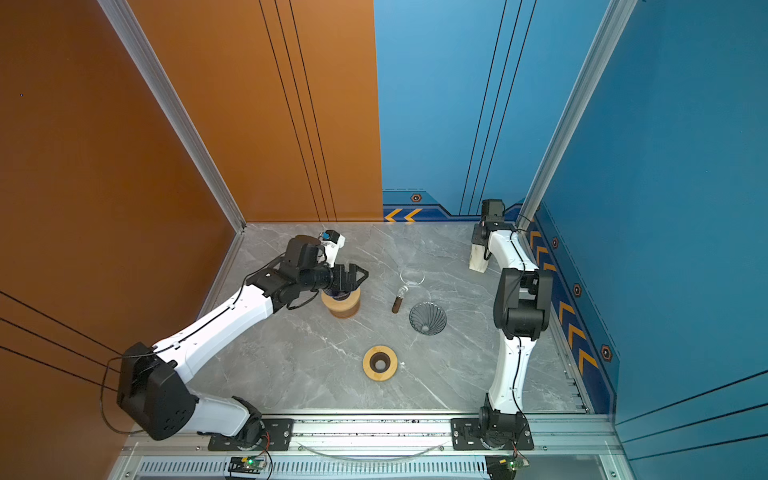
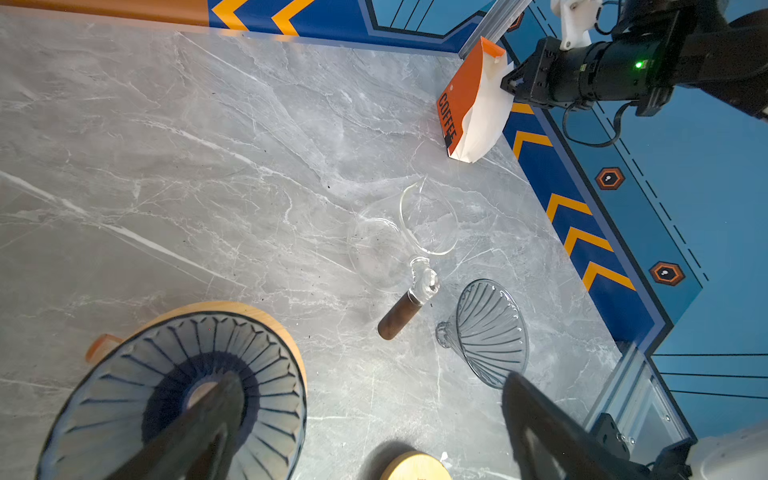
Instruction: Place the coffee filter in the dripper
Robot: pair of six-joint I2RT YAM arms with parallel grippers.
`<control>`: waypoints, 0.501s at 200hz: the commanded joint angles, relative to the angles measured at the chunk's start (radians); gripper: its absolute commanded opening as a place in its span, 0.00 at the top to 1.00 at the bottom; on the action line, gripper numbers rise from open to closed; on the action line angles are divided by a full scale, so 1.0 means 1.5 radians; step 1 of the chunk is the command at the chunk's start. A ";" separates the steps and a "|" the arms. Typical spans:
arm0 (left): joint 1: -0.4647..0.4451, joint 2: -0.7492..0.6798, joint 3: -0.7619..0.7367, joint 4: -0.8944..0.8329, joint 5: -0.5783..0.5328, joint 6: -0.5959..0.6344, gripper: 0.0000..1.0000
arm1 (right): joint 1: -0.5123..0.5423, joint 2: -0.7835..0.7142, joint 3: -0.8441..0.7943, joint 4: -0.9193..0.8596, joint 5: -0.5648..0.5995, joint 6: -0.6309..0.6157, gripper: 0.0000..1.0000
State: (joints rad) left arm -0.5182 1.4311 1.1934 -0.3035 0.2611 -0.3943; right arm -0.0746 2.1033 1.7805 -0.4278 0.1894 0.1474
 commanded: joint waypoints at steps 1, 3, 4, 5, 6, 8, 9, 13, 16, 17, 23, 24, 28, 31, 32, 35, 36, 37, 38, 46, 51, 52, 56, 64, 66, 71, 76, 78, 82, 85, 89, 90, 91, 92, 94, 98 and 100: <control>0.001 -0.007 0.013 -0.008 0.000 -0.004 0.02 | 0.005 -0.042 -0.022 -0.024 0.024 0.018 1.00; 0.001 -0.007 0.013 -0.009 0.001 -0.004 0.02 | 0.005 -0.043 -0.023 -0.024 0.024 0.018 1.00; 0.001 -0.007 0.013 -0.008 0.000 -0.004 0.02 | 0.005 -0.045 -0.025 -0.024 0.025 0.019 1.00; 0.001 -0.007 0.012 -0.009 0.000 -0.004 0.02 | 0.005 -0.046 -0.026 -0.024 0.025 0.020 1.00; 0.002 -0.007 0.012 -0.009 0.000 -0.004 0.02 | 0.005 -0.047 -0.027 -0.024 0.026 0.020 1.00; 0.001 -0.007 0.011 -0.009 0.000 -0.004 0.02 | 0.006 -0.048 -0.028 -0.024 0.026 0.020 1.00; 0.001 -0.007 0.012 -0.009 0.001 -0.004 0.02 | 0.006 -0.049 -0.030 -0.024 0.026 0.021 1.00; 0.000 -0.007 0.012 -0.008 0.002 -0.004 0.02 | 0.006 -0.051 -0.033 -0.024 0.027 0.022 1.00; 0.000 -0.007 0.011 -0.008 0.001 -0.004 0.02 | 0.006 -0.053 -0.035 -0.024 0.026 0.022 1.00; 0.001 -0.007 0.011 -0.008 0.001 -0.004 0.02 | 0.006 -0.054 -0.036 -0.024 0.027 0.022 1.00; 0.000 -0.007 0.011 -0.008 0.002 -0.004 0.02 | 0.007 -0.056 -0.040 -0.024 0.026 0.024 1.00; 0.000 -0.007 0.010 -0.009 0.001 -0.004 0.02 | 0.007 -0.056 -0.040 -0.024 0.026 0.024 1.00; 0.000 -0.007 0.011 -0.008 0.002 -0.004 0.02 | 0.008 -0.058 -0.044 -0.026 0.027 0.024 1.00; 0.000 -0.007 0.010 -0.008 0.002 -0.004 0.02 | 0.008 -0.060 -0.046 -0.027 0.027 0.025 1.00; 0.000 -0.007 0.010 -0.008 0.003 -0.004 0.02 | 0.008 -0.060 -0.047 -0.028 0.028 0.025 1.00; 0.000 -0.007 0.011 -0.009 0.002 -0.004 0.02 | 0.008 -0.061 -0.049 -0.029 0.028 0.027 1.00; 0.000 -0.007 0.011 -0.009 0.002 -0.004 0.02 | 0.008 -0.061 -0.049 -0.030 0.028 0.027 1.00; 0.000 -0.007 0.011 -0.009 0.003 -0.005 0.02 | 0.008 -0.062 -0.050 -0.030 0.028 0.027 1.00; 0.000 -0.007 0.012 -0.009 0.002 -0.004 0.02 | 0.009 -0.062 -0.051 -0.031 0.028 0.028 1.00; 0.000 -0.006 0.012 -0.008 0.003 -0.005 0.02 | 0.009 -0.065 -0.058 -0.033 0.028 0.030 1.00; 0.000 -0.006 0.012 -0.008 0.003 -0.005 0.02 | 0.010 -0.068 -0.066 -0.032 0.028 0.033 1.00; 0.001 -0.006 0.012 -0.008 0.003 -0.005 0.02 | 0.010 -0.068 -0.066 -0.032 0.027 0.033 1.00; 0.000 -0.006 0.012 -0.008 0.004 -0.005 0.02 | 0.010 -0.070 -0.071 -0.032 0.027 0.034 1.00; 0.000 -0.005 0.011 -0.008 0.004 -0.005 0.02 | 0.010 -0.072 -0.078 -0.032 0.024 0.038 1.00; 0.000 -0.005 0.012 -0.008 0.004 -0.004 0.02 | 0.010 -0.071 -0.080 -0.032 0.024 0.040 1.00; 0.000 -0.005 0.011 -0.008 0.004 -0.004 0.02 | 0.010 -0.072 -0.082 -0.032 0.022 0.041 1.00; 0.000 -0.004 0.012 -0.008 0.005 -0.004 0.02 | 0.010 -0.071 -0.084 -0.032 0.020 0.043 1.00; 0.000 -0.004 0.012 -0.009 0.004 -0.005 0.02 | 0.010 -0.071 -0.085 -0.032 0.019 0.043 1.00; 0.000 -0.004 0.011 -0.008 0.005 -0.005 0.02 | 0.010 -0.070 -0.085 -0.033 0.018 0.044 1.00; 0.000 -0.003 0.011 -0.009 0.006 -0.004 0.02 | 0.010 -0.068 -0.085 -0.033 0.016 0.045 1.00; 0.000 -0.002 0.011 -0.009 0.008 -0.004 0.02 | 0.010 -0.068 -0.086 -0.033 0.014 0.046 1.00; 0.000 -0.002 0.011 -0.009 0.008 -0.004 0.02 | 0.010 -0.068 -0.086 -0.033 0.013 0.046 1.00; 0.000 -0.002 0.012 -0.009 0.008 -0.004 0.02 | 0.010 -0.068 -0.086 -0.033 0.013 0.047 0.99; 0.000 -0.002 0.012 -0.009 0.007 -0.004 0.02 | 0.010 -0.068 -0.086 -0.033 0.012 0.047 0.98; 0.000 -0.001 0.012 -0.009 0.007 -0.004 0.02 | 0.010 -0.067 -0.086 -0.033 0.011 0.047 0.98; 0.000 -0.002 0.012 -0.009 0.008 -0.004 0.02 | 0.010 -0.068 -0.087 -0.033 0.010 0.049 0.96; 0.000 -0.001 0.012 -0.009 0.008 -0.004 0.02 | 0.010 -0.068 -0.087 -0.033 0.009 0.049 0.96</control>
State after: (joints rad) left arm -0.5182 1.4311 1.1934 -0.3038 0.2615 -0.3943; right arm -0.0654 2.0308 1.6665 -0.4458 0.2070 0.1890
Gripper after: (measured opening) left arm 0.978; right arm 0.048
